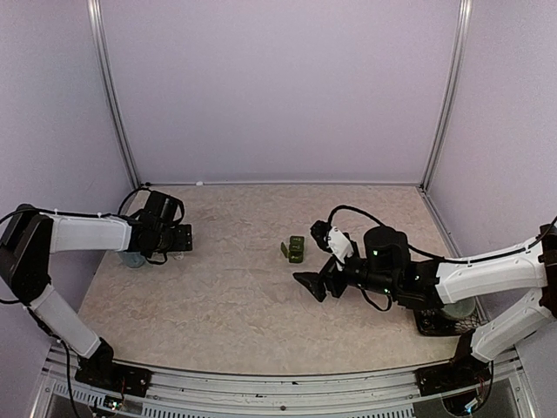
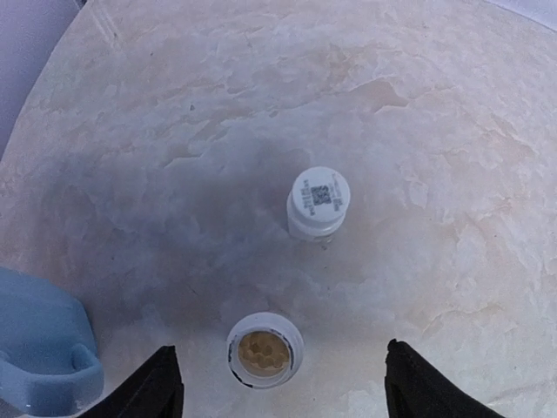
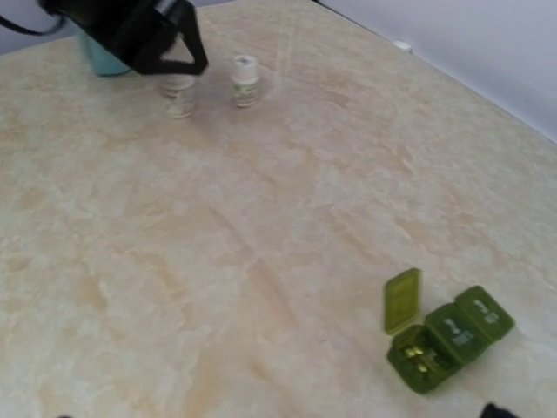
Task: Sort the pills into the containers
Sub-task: Place the pill bottle at the center of the board, then position the pill container at the center of the board.
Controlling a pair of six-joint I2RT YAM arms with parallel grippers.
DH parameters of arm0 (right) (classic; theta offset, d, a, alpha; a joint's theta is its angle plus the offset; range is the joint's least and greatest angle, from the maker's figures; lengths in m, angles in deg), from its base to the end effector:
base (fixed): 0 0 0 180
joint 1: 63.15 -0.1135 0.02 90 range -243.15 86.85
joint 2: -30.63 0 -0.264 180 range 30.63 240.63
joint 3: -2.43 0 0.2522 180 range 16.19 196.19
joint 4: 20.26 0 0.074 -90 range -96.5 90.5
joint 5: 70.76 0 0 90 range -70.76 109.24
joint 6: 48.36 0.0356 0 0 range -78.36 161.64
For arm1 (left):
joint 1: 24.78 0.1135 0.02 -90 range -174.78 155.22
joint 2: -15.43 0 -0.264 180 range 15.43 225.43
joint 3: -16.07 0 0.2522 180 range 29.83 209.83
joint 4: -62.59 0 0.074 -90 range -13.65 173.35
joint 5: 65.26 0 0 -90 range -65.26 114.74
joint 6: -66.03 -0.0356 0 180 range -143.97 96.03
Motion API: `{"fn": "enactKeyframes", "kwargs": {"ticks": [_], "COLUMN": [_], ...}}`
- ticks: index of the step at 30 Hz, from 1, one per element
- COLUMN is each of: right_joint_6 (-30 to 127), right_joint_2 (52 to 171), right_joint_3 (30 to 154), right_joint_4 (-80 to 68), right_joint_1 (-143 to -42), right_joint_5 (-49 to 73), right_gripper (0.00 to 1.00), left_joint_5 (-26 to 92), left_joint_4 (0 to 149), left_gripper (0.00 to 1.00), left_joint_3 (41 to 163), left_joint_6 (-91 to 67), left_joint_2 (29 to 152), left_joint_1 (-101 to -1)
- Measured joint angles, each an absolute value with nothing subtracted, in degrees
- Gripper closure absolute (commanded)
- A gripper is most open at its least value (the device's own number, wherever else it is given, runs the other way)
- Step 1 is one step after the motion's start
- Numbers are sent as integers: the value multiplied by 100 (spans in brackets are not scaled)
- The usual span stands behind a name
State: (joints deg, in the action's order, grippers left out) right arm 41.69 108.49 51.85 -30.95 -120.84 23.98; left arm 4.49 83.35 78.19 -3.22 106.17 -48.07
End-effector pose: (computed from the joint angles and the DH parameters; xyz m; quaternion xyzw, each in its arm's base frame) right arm 0.1578 0.2440 0.2181 -0.3677 0.7188 0.2552 0.5320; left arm 0.2939 -0.1131 0.1752 -0.0405 0.9243 0.0247 0.3786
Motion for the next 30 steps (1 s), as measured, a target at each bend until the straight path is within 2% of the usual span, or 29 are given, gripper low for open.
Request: {"fn": "enactKeyframes", "kwargs": {"ticks": [2,4,12,22,30], "right_joint_6": [4248,4357,5024,5627,5767], "right_joint_2": [10862,10902,11308,12810,13584], "right_joint_3": [5249,5325,5773,7063,7358], "right_joint_4": [-3029,-2972,-2561,-1582,-1106], "right_joint_1": [-11982,-11822,-10891,-10415,-10294], "right_joint_5": [2382,2365,2159,2524,2850], "right_gripper": [0,0,0,0,0], "left_joint_5": [479,499,879,903,930], "left_joint_4": [8346,8338,8176,8084,8102], "left_gripper": [5,1,1,1,1], "left_joint_3": [7849,7921,8330,9228,9801], "left_joint_6": [-319,-322,-160,32,46], "left_joint_2": [10411,10197,10090,11941,12643], "left_joint_1": [-4837,-4916,-5841,-6330,-6503]}}
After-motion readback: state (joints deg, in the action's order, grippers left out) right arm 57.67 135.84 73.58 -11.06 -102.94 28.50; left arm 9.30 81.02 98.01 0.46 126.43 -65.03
